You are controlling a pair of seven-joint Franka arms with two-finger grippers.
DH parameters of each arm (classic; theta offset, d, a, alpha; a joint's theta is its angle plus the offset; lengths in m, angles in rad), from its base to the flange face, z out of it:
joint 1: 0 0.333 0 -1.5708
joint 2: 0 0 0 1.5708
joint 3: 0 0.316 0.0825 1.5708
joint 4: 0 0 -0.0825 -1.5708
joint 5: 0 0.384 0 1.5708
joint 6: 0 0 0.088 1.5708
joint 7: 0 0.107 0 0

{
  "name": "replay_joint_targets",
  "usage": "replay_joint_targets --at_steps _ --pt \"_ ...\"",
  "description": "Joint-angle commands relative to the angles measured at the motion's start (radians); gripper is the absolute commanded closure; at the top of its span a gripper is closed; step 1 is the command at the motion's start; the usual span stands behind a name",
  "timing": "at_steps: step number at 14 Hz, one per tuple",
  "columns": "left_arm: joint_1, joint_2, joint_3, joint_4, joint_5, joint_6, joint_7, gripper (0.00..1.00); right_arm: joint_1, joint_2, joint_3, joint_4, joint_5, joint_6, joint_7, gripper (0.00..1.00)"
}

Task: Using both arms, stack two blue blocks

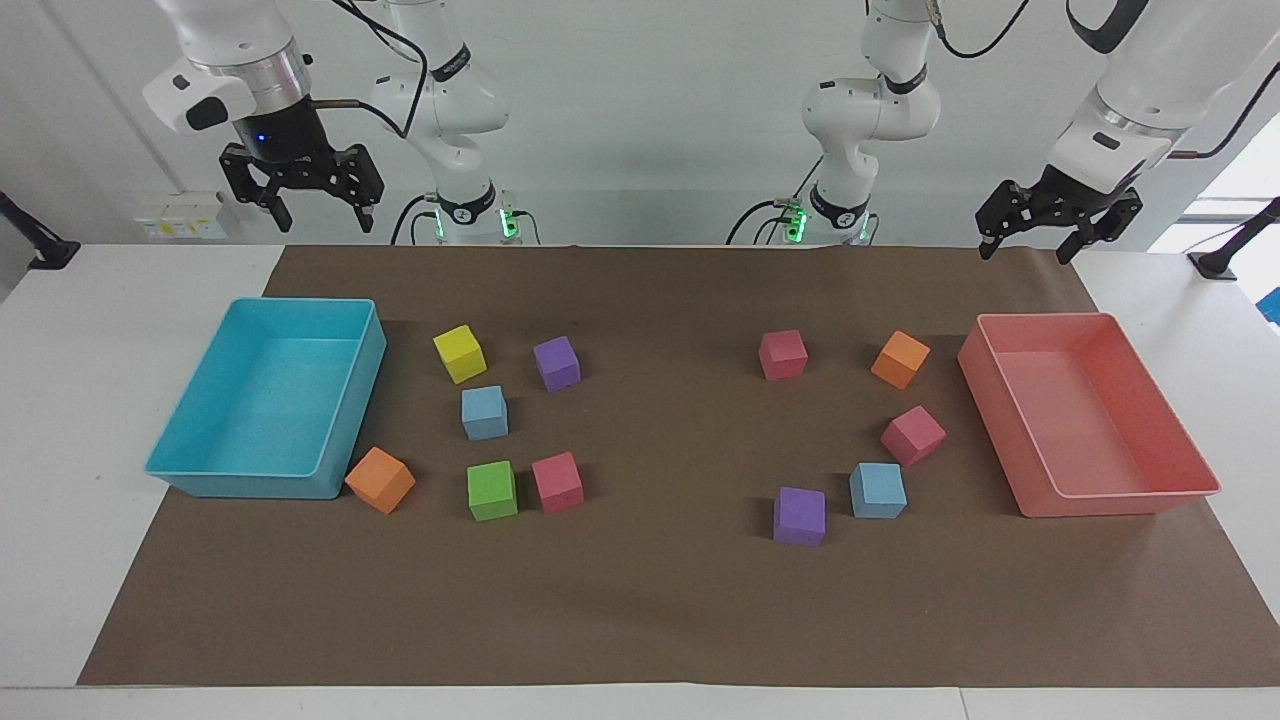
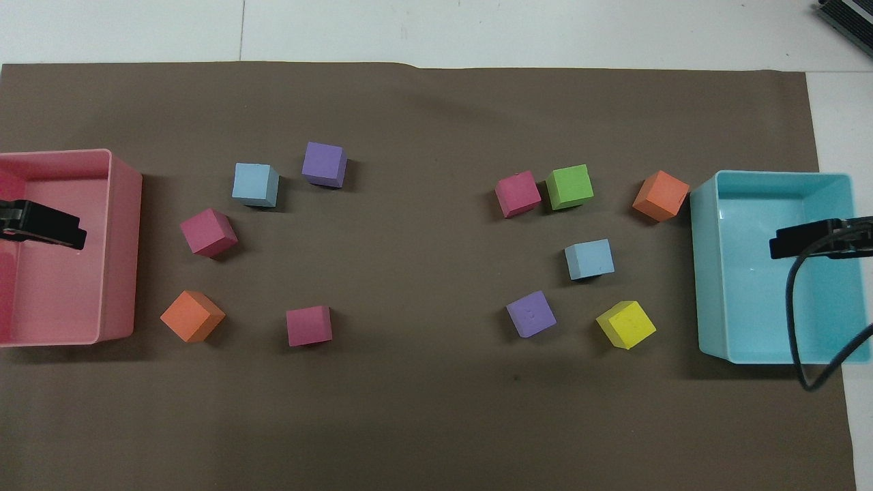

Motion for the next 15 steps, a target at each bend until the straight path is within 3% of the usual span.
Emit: replay_joint_targets --at_steps 1,11,15 --pt "0.01 -0.023 -0.005 -0.028 -0.008 0.01 -0.01 0.0 -0.004 -0.025 -0.001 -0.031 0.001 0.013 -0.046 0.0" --pt "0.016 -0.023 -0.003 -0.028 -0.008 0.01 -0.01 0.0 -0.01 -0.022 -0.005 -0.023 0.016 0.015 -0.091 0.0" --pt "0.017 -0.023 -0.003 -0.028 -0.008 0.01 -0.01 0.0 -0.002 -0.045 -0.004 -0.067 0.016 -0.005 -0.091 0.0"
